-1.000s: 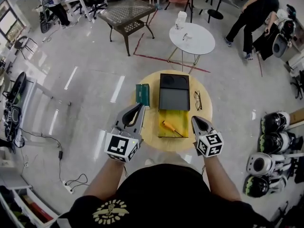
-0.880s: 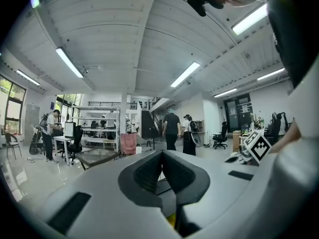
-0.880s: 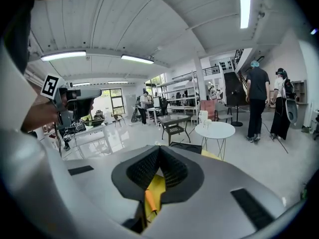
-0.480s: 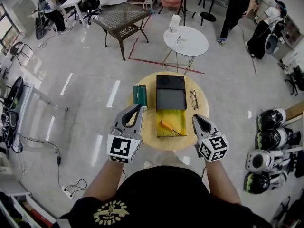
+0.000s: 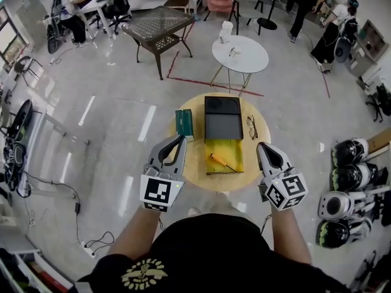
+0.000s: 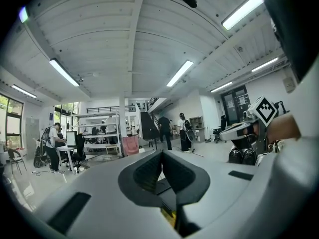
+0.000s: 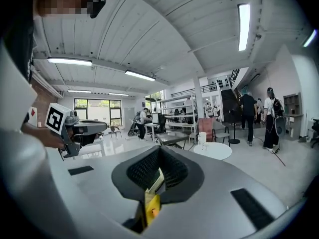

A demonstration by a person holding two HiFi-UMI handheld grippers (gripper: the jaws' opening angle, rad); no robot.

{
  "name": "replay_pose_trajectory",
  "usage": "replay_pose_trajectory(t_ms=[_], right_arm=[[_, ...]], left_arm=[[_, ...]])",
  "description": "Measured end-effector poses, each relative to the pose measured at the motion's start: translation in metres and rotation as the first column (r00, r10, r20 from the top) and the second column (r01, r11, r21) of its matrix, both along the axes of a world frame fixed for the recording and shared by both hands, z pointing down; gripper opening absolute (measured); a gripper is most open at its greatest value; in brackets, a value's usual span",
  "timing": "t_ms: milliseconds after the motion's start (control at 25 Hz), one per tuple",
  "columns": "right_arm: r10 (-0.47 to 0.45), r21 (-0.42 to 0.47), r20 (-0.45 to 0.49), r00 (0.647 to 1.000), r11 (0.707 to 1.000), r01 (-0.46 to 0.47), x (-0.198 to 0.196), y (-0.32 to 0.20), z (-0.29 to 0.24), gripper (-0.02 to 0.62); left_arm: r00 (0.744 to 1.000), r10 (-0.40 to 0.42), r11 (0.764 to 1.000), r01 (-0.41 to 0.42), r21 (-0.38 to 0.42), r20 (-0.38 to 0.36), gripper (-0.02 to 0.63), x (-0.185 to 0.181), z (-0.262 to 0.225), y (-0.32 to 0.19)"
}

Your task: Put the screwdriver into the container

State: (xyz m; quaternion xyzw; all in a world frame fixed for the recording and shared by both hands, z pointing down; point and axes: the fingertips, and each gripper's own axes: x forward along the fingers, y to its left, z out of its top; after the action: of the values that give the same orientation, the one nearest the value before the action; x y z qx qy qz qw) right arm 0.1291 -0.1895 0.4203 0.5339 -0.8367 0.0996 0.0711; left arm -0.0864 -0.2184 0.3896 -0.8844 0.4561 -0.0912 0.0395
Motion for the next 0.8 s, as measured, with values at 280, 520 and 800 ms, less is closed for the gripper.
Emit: replay_pose_trajectory(t_ms=[280,520,800], right_arm=[[-0.013,0.027,-0.03,0.999,1.0,0.014,-0.016,0.014,-0.013,0.014],[-0.005,0.036,-0.032,0.999,0.999,0.006,-0.022,0.024,-0.019,0.014],[0.003,0.06,-0.026,1.0,0.998,-0.002,-0.024,0.039,-0.028,0.014]], left_arm=[[1.0,0.012,1.0,-0.012,-0.018,0.003,0.017,-0.01,0.006,0.014],[1.0,0.014,1.0,-0.014,-0.008,-0.007,0.017,-0.022,-0.002,0.023],[0.999,0.04,0.999,-0.04,-0.011,-0.001,0.017,-0.025,-0.002,0.036]])
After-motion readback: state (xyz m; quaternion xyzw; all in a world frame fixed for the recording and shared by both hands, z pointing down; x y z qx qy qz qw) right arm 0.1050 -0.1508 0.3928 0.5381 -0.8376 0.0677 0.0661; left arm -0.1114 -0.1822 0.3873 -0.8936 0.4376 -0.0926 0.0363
